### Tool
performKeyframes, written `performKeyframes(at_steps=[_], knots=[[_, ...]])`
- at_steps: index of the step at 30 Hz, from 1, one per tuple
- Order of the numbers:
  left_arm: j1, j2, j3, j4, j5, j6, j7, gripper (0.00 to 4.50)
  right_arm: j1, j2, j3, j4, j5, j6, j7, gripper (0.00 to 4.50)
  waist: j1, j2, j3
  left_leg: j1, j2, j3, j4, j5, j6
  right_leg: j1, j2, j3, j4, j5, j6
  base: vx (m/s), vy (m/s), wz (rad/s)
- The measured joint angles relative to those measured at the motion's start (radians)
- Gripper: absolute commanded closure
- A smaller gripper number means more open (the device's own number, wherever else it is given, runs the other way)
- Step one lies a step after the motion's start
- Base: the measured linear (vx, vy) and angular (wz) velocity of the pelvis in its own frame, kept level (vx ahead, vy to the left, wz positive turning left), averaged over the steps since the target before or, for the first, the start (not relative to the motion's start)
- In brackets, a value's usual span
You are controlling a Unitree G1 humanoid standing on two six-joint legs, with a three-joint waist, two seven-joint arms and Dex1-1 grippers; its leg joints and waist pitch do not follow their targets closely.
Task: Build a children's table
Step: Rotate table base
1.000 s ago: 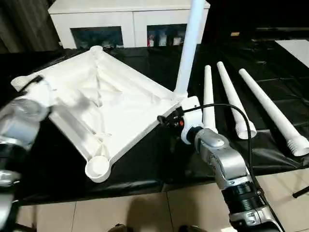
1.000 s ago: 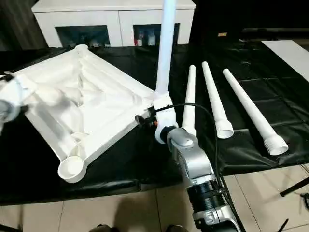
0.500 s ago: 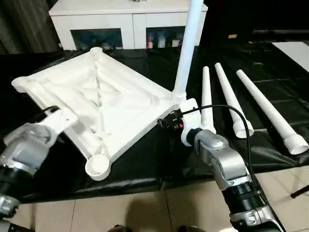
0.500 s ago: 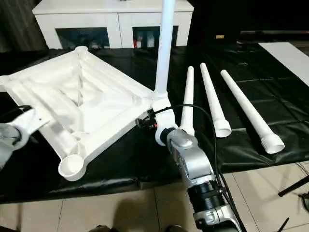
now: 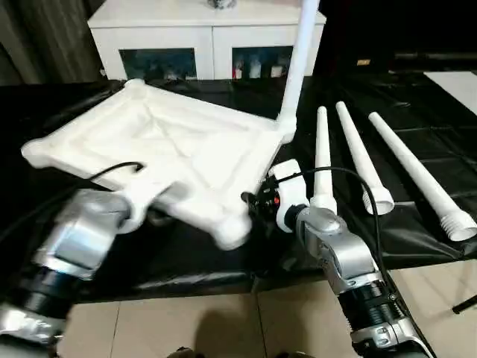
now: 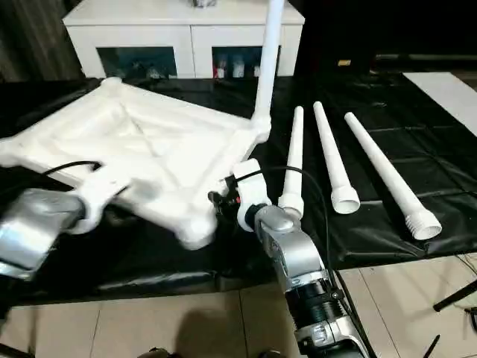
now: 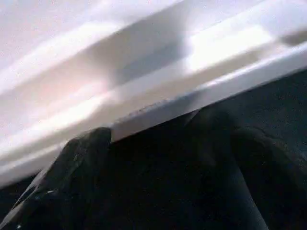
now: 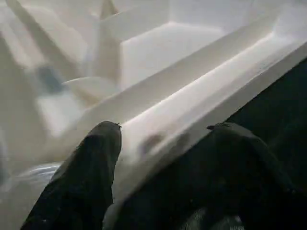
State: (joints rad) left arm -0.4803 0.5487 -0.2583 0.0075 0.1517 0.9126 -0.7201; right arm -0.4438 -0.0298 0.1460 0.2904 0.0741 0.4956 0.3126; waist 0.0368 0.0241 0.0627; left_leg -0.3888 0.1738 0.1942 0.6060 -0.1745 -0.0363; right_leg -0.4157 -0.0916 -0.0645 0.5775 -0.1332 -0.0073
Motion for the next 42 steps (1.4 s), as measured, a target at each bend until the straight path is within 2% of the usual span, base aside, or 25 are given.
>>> performKeyframes(at_steps=[2, 6, 10, 15, 18, 21, 24, 28, 33, 37, 42], knots=[[-0.017, -0.030, 0.001, -0.012, -0.005, -0.003, 0.013, 0.04, 0.000, -0.001, 0.000, 0.001, 0.000, -0.003, 0.001, 1.22, -0.006, 0.000, 0.000, 0.002, 0.000, -0.001, 0.000, 0.000, 0.000, 0.000, 0.000, -0.001, 0.000, 0.000, 0.000, 0.000, 0.000, 0.00], [-0.044, -0.141, 0.011, -0.004, -0.021, -0.031, 0.076, 0.04, 0.001, -0.001, 0.000, 0.000, 0.002, -0.029, 0.011, 1.22, -0.011, 0.000, 0.000, 0.002, 0.000, -0.002, 0.000, 0.000, 0.000, -0.001, 0.000, -0.002, -0.001, 0.000, 0.000, 0.000, 0.000, 0.00], [-0.055, -0.204, 0.007, 0.056, -0.020, -0.065, 0.129, 0.04, 0.000, -0.001, -0.022, -0.023, 0.002, -0.074, -0.011, 1.22, -0.031, 0.002, 0.001, 0.001, -0.001, -0.007, 0.000, 0.000, 0.000, -0.002, 0.000, -0.006, -0.002, -0.001, 0.001, 0.000, 0.000, 0.00], [-0.060, -0.206, 0.006, 0.071, -0.023, -0.123, 0.148, 0.04, -0.033, -0.032, -0.079, -0.135, 0.003, -0.085, -0.043, 1.22, -0.039, 0.003, 0.001, 0.000, -0.001, -0.011, 0.000, 0.000, 0.000, -0.002, 0.001, -0.008, -0.003, -0.001, 0.001, 0.000, 0.000, 0.00], [-0.077, -0.205, 0.063, 0.087, -0.075, -0.255, 0.128, 0.04, -0.028, -0.077, -0.094, -0.216, 0.033, -0.047, 0.006, 1.22, -0.038, 0.003, 0.002, -0.001, -0.001, -0.012, 0.000, 0.000, 0.000, -0.003, 0.001, -0.009, -0.002, -0.001, 0.001, 0.000, 0.000, 0.00], [-0.087, -0.150, 0.112, 0.093, -0.135, -0.389, 0.042, 0.04, 0.001, -0.180, -0.074, -0.296, 0.072, -0.016, 0.136, 1.22, -0.033, 0.004, 0.001, 0.000, -0.002, -0.012, -0.001, 0.000, 0.000, -0.002, 0.001, -0.008, -0.002, -0.001, 0.001, 0.000, 0.000, 0.00], [-0.084, -0.079, 0.126, 0.090, -0.179, -0.417, -0.076, 0.04, 0.056, -0.276, -0.053, -0.368, 0.122, 0.017, 0.271, 1.22, -0.031, 0.004, 0.001, 0.000, -0.002, -0.012, -0.001, 0.000, 0.000, -0.002, 0.001, -0.007, -0.001, -0.001, 0.001, 0.000, 0.000, 0.00], [-0.040, 0.064, 0.100, 0.053, -0.228, -0.425, -0.303, 0.04, 0.140, -0.431, -0.016, -0.461, 0.199, 0.092, 0.469, 1.22, -0.025, 0.006, 0.001, 0.002, -0.002, -0.011, -0.002, 0.000, 0.000, -0.001, 0.001, -0.006, 0.001, -0.001, 0.001, 0.000, 0.000, 0.00], [-0.036, 0.124, 0.067, 0.053, -0.247, -0.448, -0.428, 0.04, 0.169, -0.522, -0.002, -0.518, 0.239, 0.137, 0.584, 1.22, -0.011, 0.007, 0.001, 0.004, -0.002, -0.010, -0.002, 0.000, 0.000, 0.000, 0.001, -0.004, 0.002, 0.001, -0.001, 0.000, 0.000, 0.00], [-0.030, 0.153, 0.007, 0.037, -0.274, -0.445, -0.529, 0.04, 0.177, -0.592, 0.016, -0.555, 0.267, 0.174, 0.645, 1.22, -0.002, 0.010, 0.001, 0.006, -0.002, -0.008, -0.002, 0.000, 0.000, 0.001, 0.001, -0.002, 0.002, -0.001, 0.001, 0.000, 0.000, 0.00], [-0.013, 0.149, -0.076, 0.020, -0.272, -0.426, -0.587, 0.04, 0.177, -0.603, 0.021, -0.564, 0.272, 0.182, 0.663, 1.22, -0.001, 0.010, 0.001, 0.008, -0.002, -0.007, -0.002, 0.000, 0.000, 0.002, 0.001, -0.002, 0.002, -0.001, 0.002, 0.000, 0.000, 0.00]])
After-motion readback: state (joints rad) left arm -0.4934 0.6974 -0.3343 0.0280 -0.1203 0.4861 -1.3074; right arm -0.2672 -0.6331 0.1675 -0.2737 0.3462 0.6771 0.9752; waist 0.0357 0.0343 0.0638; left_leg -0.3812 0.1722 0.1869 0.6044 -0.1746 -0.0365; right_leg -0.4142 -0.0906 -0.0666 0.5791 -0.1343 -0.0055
